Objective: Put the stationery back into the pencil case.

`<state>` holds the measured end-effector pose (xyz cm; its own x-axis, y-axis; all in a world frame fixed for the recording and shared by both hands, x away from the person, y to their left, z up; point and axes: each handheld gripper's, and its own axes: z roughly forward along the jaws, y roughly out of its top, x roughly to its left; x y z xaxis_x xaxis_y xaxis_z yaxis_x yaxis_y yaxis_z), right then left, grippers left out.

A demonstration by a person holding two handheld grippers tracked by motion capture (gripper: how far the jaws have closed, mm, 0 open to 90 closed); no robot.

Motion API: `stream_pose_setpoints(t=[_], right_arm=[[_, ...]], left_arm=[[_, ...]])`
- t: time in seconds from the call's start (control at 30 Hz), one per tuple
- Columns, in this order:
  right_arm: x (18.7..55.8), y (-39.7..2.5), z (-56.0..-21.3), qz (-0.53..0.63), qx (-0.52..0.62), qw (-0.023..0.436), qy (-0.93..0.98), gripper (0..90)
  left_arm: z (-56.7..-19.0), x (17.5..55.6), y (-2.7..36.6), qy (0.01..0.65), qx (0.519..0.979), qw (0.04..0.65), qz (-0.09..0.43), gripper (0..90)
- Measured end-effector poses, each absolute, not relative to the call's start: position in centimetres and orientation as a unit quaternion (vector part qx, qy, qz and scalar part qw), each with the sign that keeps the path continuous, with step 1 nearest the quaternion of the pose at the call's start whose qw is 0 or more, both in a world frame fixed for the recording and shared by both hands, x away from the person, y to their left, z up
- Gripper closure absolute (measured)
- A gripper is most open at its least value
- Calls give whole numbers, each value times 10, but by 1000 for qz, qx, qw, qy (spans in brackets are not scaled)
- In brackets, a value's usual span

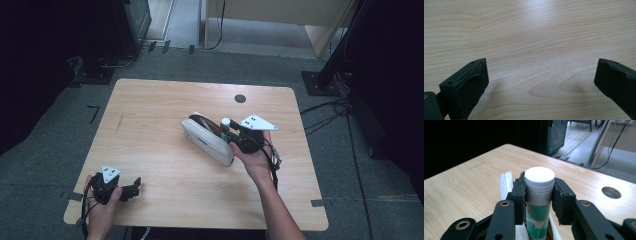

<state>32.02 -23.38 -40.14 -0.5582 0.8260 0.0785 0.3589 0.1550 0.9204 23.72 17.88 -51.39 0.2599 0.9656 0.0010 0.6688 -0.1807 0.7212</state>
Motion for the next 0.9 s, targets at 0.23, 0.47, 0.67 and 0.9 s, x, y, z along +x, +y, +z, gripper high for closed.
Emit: stream_pose_setpoints(t=[0.23,0.47,0.67,0.9], right_arm=[[328,-229,-409,496,414,213,733,649],[333,-227,-412,498,418,204,732,628],[333,-224,-410,502,416,204,731,608],[328,-227,-404,497,427,206,727,452]], left_arm=[[-517,238,175,552,740,304,235,0],[-519,238,175,551,742,305,228,0],[-519,240,175,555,743,301,223,0],[-519,240,174,553,747,292,224,0]])
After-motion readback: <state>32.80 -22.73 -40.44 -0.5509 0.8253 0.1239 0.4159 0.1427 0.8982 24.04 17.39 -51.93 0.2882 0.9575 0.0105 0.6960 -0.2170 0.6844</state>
